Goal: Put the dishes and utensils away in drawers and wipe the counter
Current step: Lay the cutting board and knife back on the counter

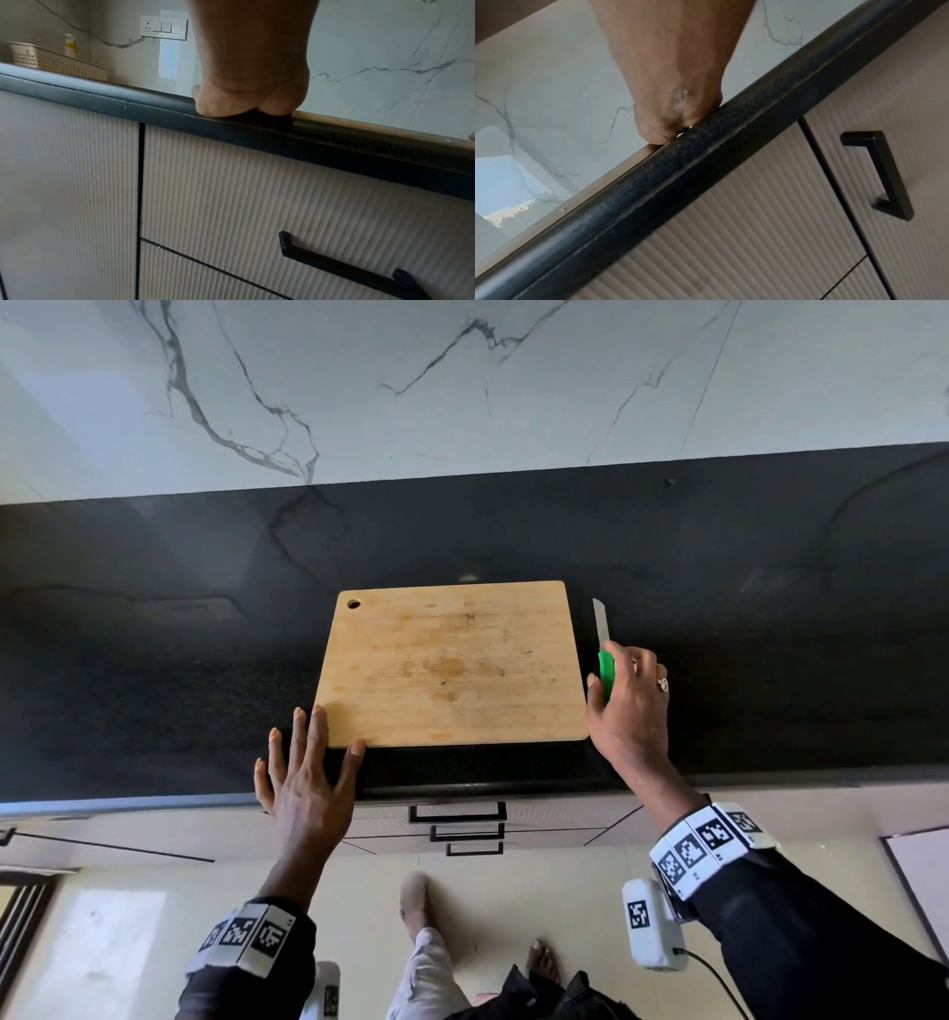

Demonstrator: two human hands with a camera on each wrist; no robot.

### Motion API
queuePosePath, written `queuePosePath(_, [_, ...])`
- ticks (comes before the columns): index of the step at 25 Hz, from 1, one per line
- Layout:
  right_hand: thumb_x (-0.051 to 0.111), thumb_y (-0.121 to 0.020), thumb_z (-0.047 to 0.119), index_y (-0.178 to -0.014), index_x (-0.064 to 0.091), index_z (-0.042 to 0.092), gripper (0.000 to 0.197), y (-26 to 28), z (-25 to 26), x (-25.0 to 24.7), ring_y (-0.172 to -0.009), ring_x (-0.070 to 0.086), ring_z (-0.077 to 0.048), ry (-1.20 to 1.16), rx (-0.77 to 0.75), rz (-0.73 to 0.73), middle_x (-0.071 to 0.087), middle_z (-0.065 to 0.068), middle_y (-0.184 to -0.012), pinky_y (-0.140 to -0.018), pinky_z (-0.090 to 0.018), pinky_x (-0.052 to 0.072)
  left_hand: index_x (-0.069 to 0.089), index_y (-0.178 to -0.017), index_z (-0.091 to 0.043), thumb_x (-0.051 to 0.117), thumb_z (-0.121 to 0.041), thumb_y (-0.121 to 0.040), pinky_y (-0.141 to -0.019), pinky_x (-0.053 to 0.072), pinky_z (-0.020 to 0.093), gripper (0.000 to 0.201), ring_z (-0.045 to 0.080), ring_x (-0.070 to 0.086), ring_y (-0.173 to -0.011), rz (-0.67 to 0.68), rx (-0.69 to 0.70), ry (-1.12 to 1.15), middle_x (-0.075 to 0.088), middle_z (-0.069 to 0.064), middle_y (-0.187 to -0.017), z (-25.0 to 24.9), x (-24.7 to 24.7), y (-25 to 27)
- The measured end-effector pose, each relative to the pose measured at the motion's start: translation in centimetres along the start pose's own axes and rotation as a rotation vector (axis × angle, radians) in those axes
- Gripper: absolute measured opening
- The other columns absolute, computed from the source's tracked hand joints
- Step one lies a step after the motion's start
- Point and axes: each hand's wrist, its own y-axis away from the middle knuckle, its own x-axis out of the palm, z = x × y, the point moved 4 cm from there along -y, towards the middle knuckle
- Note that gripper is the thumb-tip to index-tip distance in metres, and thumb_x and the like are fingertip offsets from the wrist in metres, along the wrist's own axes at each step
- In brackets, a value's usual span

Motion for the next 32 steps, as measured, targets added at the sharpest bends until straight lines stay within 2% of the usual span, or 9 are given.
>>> queuePosePath(7, [0.062, -0.091, 0.026, -0.122, 0.054, 0.008, 0.036, -0.3, 0.2, -0.1, -0.105, 0.050, -0.032, -0.038, -0.007, -0.011, 0.050, -0.016, -0.119, -0.085, -0.045, 0.046, 0.011, -0.156, -0.035, 0.028, -0.072, -0.083, -0.118, -0.006, 0.044, 0.083, 0.020, -0.005, -0.151, 0.087, -0.004, 0.038, 0.003, -0.012, -0.163, 0.0, -0.8, -0.2])
queuePosePath(11, [0.060, -0.092, 0.027, -0.121, 0.061, 0.009, 0.034, 0.1, 0.1, 0.2, -0.100, 0.051, -0.032, 0.025, -0.016, -0.037, 0.048, -0.015, -0.119, -0.080, -0.045, 0.049, 0.014, -0.155, -0.035, 0.020, -0.078, -0.076, -0.118, -0.007, 0.040, 0.091, 0.016, -0.007, -0.150, 0.080, 0.029, 0.089, 0.004, -0.012, -0.163, 0.1, -1.2, 0.0])
queuePosePath(15, [0.059, -0.092, 0.031, -0.120, 0.065, 0.010, 0.035, -0.1, 0.3, 0.0, -0.099, 0.051, -0.029, 0.070, 0.011, -0.022, 0.049, -0.013, -0.118, -0.081, -0.047, 0.052, 0.010, -0.154, -0.037, 0.016, -0.079, -0.075, -0.117, -0.010, 0.038, 0.090, 0.015, -0.012, -0.150, 0.093, 0.053, 0.101, -0.001, -0.014, -0.163, 0.3, -0.9, -0.1])
queuePosePath(17, [0.058, -0.092, 0.032, -0.125, 0.063, 0.011, 0.039, -0.2, 0.3, 0.1, -0.100, 0.050, -0.028, 0.064, 0.012, -0.005, 0.048, -0.013, -0.118, -0.082, -0.049, 0.052, 0.009, -0.154, -0.037, 0.017, -0.079, -0.074, -0.117, -0.011, 0.039, 0.091, 0.016, -0.013, -0.150, 0.088, 0.057, 0.112, -0.002, -0.014, -0.163, 0.4, -0.8, -0.3])
queuePosePath(20, [0.061, -0.093, 0.032, -0.142, 0.050, 0.017, 0.053, -0.1, 0.1, 0.4, -0.101, 0.048, -0.026, 0.071, 0.005, 0.071, 0.045, -0.013, -0.122, -0.090, -0.047, 0.049, 0.010, -0.156, -0.032, 0.020, -0.078, -0.074, -0.117, -0.011, 0.041, 0.094, 0.017, -0.012, -0.150, 0.099, 0.059, 0.141, -0.001, -0.013, -0.163, 0.7, -0.9, -0.1])
queuePosePath(25, [0.059, -0.093, 0.035, -0.138, 0.054, 0.014, 0.050, -0.2, 0.1, 0.7, -0.104, 0.047, -0.029, 0.102, 0.003, 0.096, 0.045, -0.013, -0.124, -0.088, -0.052, 0.050, 0.008, -0.157, -0.028, 0.022, -0.078, -0.073, -0.117, -0.011, 0.042, 0.099, 0.018, -0.013, -0.150, 0.134, 0.076, 0.172, -0.002, -0.012, -0.164, 0.9, -1.0, -0.2])
queuePosePath(32, [0.053, -0.097, 0.035, -0.136, 0.055, 0.008, 0.048, -0.2, 1.0, 0.4, -0.109, 0.044, -0.027, 0.196, -0.006, 0.137, 0.049, -0.007, -0.127, -0.089, -0.045, 0.049, -0.002, -0.156, -0.028, 0.014, -0.080, -0.072, -0.117, -0.014, 0.043, 0.100, 0.019, -0.020, -0.148, 0.215, 0.099, 0.104, -0.012, -0.008, -0.163, 1.0, -0.9, -0.4])
